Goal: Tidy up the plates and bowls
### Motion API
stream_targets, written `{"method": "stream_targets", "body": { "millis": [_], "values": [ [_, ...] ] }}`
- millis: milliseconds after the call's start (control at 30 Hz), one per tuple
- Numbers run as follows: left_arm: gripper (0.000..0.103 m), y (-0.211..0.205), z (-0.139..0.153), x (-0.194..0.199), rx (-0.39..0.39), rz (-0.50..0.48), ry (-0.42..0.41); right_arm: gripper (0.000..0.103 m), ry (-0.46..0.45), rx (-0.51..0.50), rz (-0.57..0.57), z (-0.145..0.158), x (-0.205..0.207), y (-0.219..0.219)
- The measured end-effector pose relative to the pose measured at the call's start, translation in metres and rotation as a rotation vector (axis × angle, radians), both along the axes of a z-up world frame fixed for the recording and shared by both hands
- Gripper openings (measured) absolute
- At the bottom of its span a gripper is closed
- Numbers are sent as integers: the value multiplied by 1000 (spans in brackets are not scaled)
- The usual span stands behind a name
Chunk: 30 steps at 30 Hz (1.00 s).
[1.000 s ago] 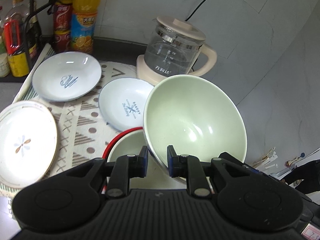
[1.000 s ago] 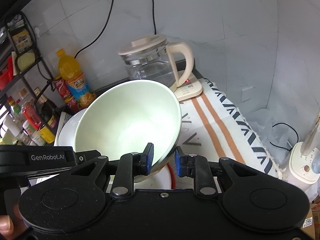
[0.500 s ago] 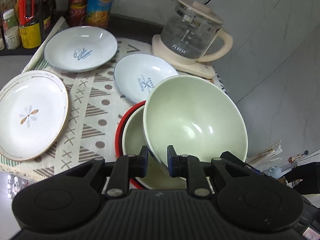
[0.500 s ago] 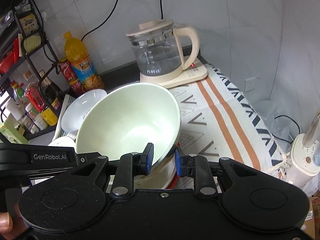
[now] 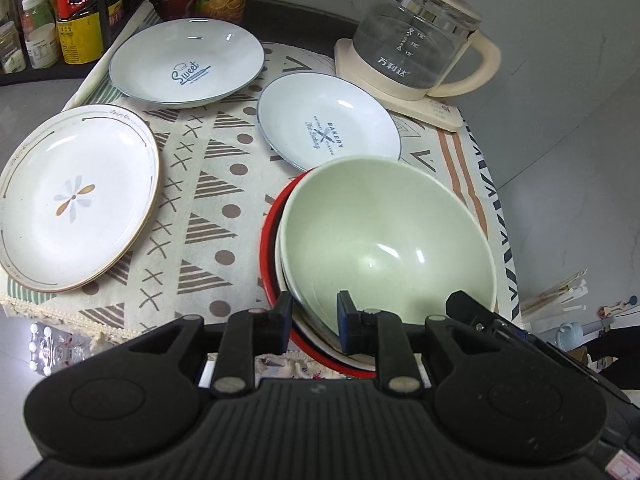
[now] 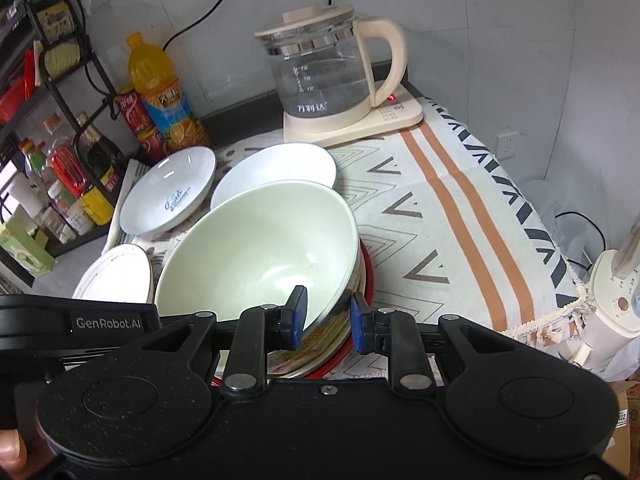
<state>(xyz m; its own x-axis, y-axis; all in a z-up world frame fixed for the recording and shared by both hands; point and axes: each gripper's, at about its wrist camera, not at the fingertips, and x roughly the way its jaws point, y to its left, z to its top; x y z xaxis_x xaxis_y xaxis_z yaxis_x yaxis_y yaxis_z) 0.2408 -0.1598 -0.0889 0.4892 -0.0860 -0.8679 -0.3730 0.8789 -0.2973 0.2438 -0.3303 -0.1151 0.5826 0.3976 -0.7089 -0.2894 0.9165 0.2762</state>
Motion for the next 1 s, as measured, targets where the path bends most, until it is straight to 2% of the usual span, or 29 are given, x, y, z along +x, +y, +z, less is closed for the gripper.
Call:
{"method": "stream_targets", "body": {
  "millis": [133,200,267,300,400,467,533,567,800,933,1000],
  "values": [
    [29,4,6,0,16,12,-15,23,11,-15,-5,-3,3,3],
    [36,6,10,0,34,31,-18,25,9,-16,-5,-2,3,3],
    [49,8,12,-1,37,40,-21,26,-2,-18,0,1,1,2],
    [52,8,13,-3,39,46,-23,27,-4,-19,5,2,0,2],
    [70,10,18,-9,51,49,-33,43,-5,-4,11,5,-3,-1],
    [85,13,20,-15,66,56,-30,69,-21,18,18,8,-7,-3],
    [86,17,22,-21,80,68,-23,86,-34,32,21,11,-11,-5],
    [87,20,22,-24,83,66,-16,90,-42,33,23,12,-13,-6],
    [89,36,31,-53,99,94,-38,96,-43,44,13,13,-23,-11],
    [95,45,36,-70,99,118,-57,100,-55,50,31,17,-33,-6],
    [102,49,38,-77,105,127,-64,101,-62,46,46,19,-38,-3]
  ]
}}
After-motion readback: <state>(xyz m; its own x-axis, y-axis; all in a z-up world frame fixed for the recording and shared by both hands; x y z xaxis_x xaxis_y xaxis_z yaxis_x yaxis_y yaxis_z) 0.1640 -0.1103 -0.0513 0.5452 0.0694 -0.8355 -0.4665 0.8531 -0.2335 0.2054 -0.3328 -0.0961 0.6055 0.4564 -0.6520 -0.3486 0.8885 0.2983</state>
